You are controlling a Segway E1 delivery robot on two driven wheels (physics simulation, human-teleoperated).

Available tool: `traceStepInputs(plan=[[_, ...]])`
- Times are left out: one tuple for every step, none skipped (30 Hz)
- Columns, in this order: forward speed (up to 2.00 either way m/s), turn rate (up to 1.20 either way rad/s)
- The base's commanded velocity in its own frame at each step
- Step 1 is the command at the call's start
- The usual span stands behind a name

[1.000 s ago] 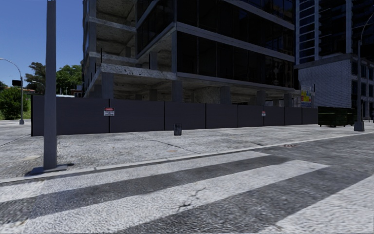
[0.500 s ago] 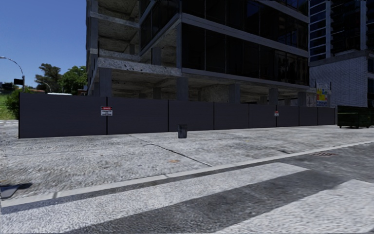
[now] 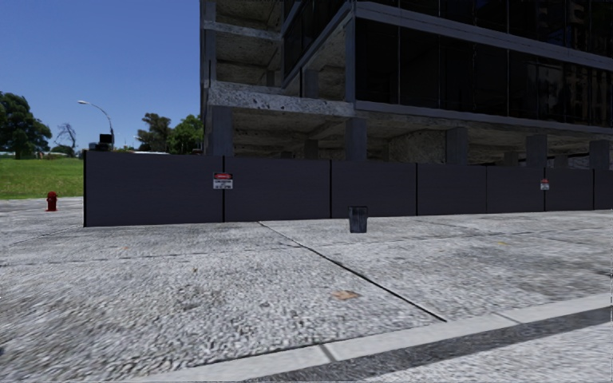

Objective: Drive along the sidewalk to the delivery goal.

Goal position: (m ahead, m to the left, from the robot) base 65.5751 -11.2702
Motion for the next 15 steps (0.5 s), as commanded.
traceStepInputs(plan=[[2.0, 0.67], [2.0, 0.68], [2.0, 0.68], [2.0, 0.69], [2.0, 0.69], [2.0, 0.69], [2.0, 0.69], [2.0, 0.69], [1.99, 0.69], [1.95, 0.69], [1.95, 0.69], [1.92, 0.69], [1.88, 0.69], [1.88, 0.69], [1.85, 0.69]])
